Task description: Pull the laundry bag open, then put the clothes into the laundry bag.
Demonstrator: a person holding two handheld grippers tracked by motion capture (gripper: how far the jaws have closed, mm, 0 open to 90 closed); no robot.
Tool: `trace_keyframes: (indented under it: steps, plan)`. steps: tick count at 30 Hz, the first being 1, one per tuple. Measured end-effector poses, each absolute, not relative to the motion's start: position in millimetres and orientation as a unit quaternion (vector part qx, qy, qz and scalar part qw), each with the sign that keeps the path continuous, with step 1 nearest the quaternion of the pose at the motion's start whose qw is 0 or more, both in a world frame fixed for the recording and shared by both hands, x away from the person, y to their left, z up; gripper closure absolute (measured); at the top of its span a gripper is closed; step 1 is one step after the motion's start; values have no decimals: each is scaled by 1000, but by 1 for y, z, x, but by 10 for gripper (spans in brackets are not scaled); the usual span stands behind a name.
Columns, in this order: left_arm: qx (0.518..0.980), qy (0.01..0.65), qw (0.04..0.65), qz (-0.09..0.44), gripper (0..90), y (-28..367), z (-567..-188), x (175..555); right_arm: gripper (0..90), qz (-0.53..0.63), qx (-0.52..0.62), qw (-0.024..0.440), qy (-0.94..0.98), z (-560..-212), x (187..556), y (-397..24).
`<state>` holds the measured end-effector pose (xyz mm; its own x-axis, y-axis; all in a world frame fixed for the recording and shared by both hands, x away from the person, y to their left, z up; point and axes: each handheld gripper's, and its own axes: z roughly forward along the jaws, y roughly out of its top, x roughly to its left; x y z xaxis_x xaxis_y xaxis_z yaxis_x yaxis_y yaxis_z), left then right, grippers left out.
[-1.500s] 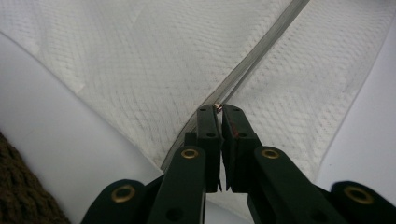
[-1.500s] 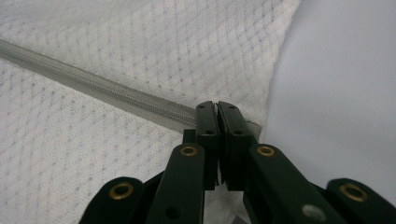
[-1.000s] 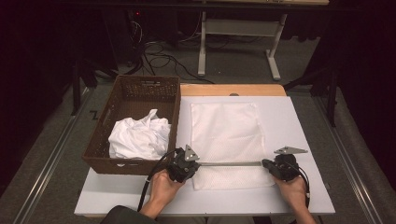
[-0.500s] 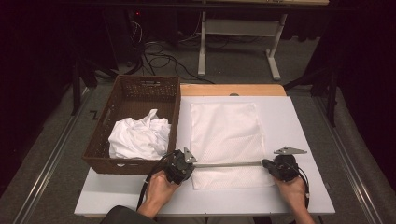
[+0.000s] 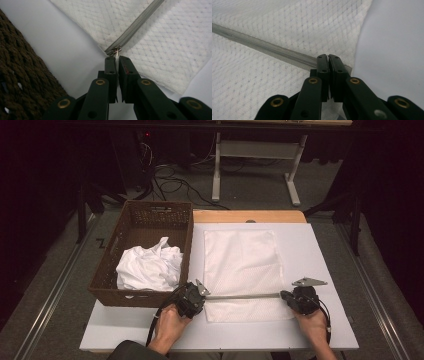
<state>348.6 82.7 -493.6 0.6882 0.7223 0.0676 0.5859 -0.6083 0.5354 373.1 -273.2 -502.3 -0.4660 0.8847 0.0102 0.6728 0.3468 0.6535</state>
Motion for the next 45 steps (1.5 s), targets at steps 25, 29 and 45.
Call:
trace_keyframes:
  steps: [25, 29, 45]
  plan:
    - [863, 329, 363, 120, 485, 78, -481, 338, 612, 333, 464, 157, 806, -493, 364, -266]
    - [865, 326, 365, 109, 473, 73, -483, 337, 609, 358, 457, 163, 798, -488, 362, -258]
    - [885, 307, 337, 95, 448, 54, -495, 330, 531, 366, 429, 125, 816, -489, 362, -236]
